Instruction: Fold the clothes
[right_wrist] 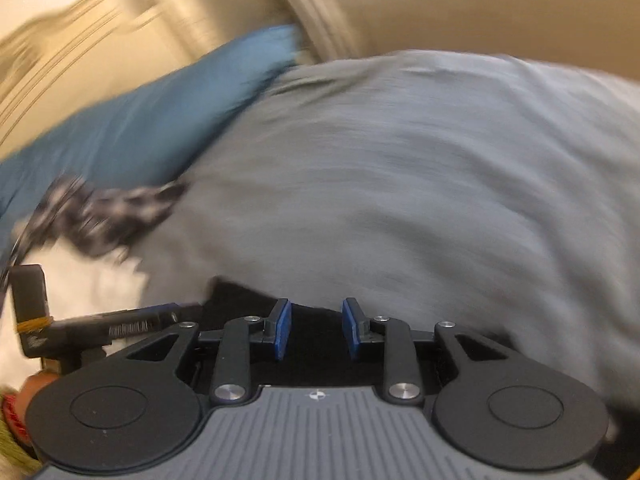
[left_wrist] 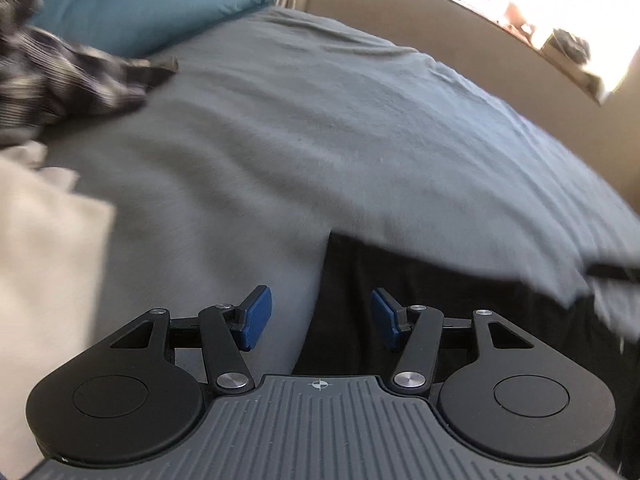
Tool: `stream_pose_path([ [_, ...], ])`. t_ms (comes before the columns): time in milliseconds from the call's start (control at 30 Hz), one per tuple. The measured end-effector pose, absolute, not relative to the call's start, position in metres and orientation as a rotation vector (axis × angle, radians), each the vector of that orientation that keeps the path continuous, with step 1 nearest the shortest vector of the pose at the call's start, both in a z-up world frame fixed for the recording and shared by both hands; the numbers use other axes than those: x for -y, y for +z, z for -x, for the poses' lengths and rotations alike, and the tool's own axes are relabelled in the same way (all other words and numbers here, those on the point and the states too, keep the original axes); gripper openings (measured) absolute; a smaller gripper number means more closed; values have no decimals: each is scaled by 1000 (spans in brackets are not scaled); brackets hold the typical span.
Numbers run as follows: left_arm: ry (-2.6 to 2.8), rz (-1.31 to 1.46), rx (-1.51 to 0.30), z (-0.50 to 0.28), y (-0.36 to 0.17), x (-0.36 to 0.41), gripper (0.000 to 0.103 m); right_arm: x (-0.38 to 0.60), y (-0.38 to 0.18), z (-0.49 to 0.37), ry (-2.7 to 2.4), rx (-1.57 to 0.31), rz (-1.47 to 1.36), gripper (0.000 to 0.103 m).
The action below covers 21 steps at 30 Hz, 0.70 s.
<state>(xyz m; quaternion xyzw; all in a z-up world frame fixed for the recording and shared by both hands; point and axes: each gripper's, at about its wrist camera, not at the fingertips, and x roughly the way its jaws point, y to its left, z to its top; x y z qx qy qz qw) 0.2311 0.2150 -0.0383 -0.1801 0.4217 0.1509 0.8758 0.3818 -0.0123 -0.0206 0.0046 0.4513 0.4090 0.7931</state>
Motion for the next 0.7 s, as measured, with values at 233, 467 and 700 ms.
stream_pose_path([
  [233,277,416,-888,-181,-49,-207,53,-85,-34,-374,1027,-940,238,31],
  [467,265,433,-881,-168,-59,-211,33,-145,-59,-371,1046,-961,401,30],
  [700,254,388,-840,-162,-61,-205,3,-166,-68,-363,1045,-930,465,0],
])
